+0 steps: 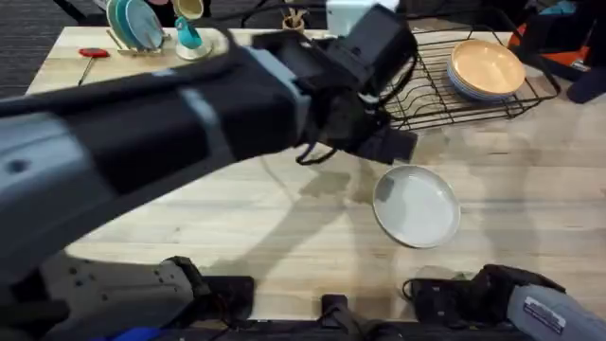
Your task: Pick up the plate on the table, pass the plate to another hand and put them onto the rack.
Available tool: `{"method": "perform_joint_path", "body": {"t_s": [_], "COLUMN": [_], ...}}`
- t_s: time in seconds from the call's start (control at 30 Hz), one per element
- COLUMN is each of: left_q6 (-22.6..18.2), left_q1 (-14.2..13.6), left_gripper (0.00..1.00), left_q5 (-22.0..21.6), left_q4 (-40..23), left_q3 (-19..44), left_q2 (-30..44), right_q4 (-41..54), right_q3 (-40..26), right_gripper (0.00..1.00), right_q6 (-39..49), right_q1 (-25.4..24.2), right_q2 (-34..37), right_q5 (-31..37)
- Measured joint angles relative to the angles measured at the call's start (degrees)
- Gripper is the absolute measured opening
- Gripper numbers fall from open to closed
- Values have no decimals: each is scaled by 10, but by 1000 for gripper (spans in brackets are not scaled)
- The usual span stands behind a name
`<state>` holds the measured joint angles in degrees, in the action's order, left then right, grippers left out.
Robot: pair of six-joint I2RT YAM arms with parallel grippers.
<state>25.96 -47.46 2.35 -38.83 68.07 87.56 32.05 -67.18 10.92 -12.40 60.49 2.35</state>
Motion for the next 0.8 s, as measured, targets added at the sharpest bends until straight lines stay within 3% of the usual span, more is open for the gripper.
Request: {"method": "perform_joint_path", "body": {"t_s": [0.4,0.8], "left_q6": [-16,-20], "left_q1": [-61,-67], "left_gripper": [995,995], "left_q5": [0,-4], "left_q4": [8,48], "left_q3": [0,0], "left_q2": [88,112], "right_q4": [0,0], "right_q3": [0,0], "right_gripper": [994,994], "right_q6": [0,0], "right_q1": [0,0], "right_q2": [0,0], "right_q5": [0,0]}}
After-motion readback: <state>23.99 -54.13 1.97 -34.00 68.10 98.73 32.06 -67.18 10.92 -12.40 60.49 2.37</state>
